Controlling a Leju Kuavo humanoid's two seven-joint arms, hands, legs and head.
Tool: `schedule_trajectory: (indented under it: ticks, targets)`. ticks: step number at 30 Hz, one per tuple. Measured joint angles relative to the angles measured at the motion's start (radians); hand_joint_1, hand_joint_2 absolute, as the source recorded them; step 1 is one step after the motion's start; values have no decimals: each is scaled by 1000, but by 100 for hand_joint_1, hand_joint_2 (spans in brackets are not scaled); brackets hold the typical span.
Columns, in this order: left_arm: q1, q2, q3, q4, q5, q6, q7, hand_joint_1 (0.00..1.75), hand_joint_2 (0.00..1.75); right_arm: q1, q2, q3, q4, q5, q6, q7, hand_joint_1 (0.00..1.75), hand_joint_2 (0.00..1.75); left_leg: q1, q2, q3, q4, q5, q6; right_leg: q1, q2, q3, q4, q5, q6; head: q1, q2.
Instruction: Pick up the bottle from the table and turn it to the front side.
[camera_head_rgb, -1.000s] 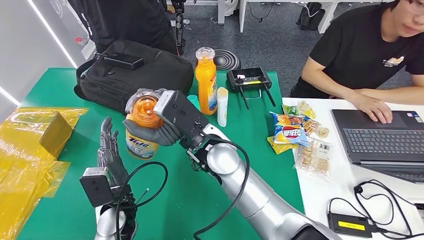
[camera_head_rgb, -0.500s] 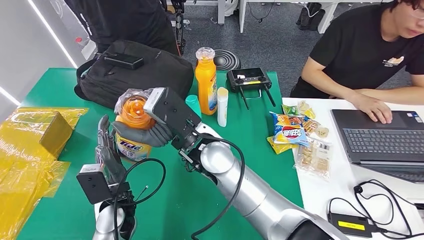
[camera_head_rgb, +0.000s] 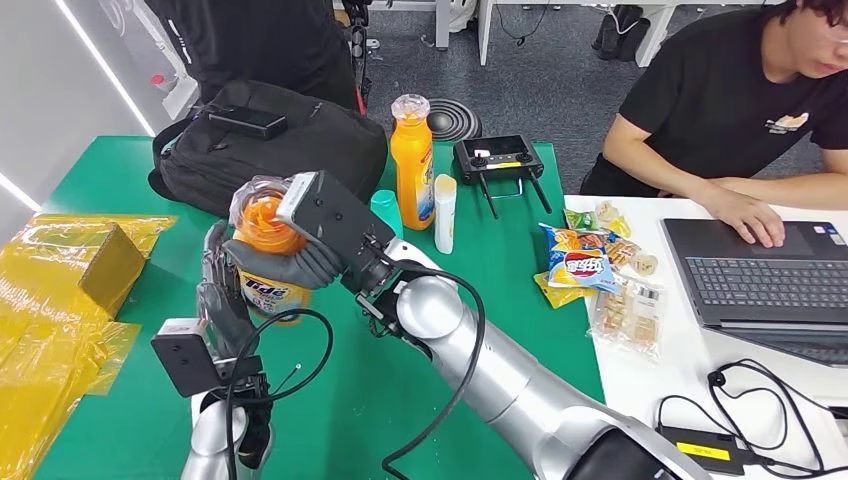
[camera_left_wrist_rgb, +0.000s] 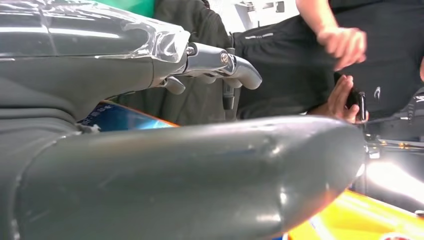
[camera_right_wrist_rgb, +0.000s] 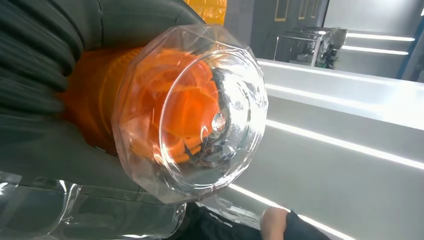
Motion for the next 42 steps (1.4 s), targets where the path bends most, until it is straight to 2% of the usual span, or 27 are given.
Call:
schedule_trajectory:
  ticks: [5, 6, 9, 10, 42]
  targets:
    - [-11, 4, 0, 12, 2, 1, 0, 0, 0, 0, 0, 0, 6, -1, -1, 0, 175, 175, 0, 0, 0, 0, 0, 0, 0, 0, 0, 0, 0, 0, 0, 0]
    - [-12, 5, 0, 14, 2, 1, 0, 29, 0, 0, 0, 0, 6, -1, -1, 0, 175, 175, 0, 0, 0, 0, 0, 0, 0, 0, 0, 0, 0, 0, 0, 0]
    - [-14, 6, 0, 19, 2, 1, 0, 158, 0, 0, 0, 0, 6, -1, -1, 0, 175, 175, 0, 0, 0, 0, 0, 0, 0, 0, 0, 0, 0, 0, 0, 0]
    - [-14, 7, 0, 20, 2, 1, 0, 173, 0, 0, 0, 0, 7, -1, -1, 0, 175, 175, 0, 0, 0, 0, 0, 0, 0, 0, 0, 0, 0, 0, 0, 0]
    - [-31, 14, -3, 42, -2, 18, -9, 175, 0, 9, 0, 0, 42, -2, 8, -17, 175, 175, 0, 0, 0, 0, 0, 0, 0, 0, 0, 0, 0, 0, 0, 0]
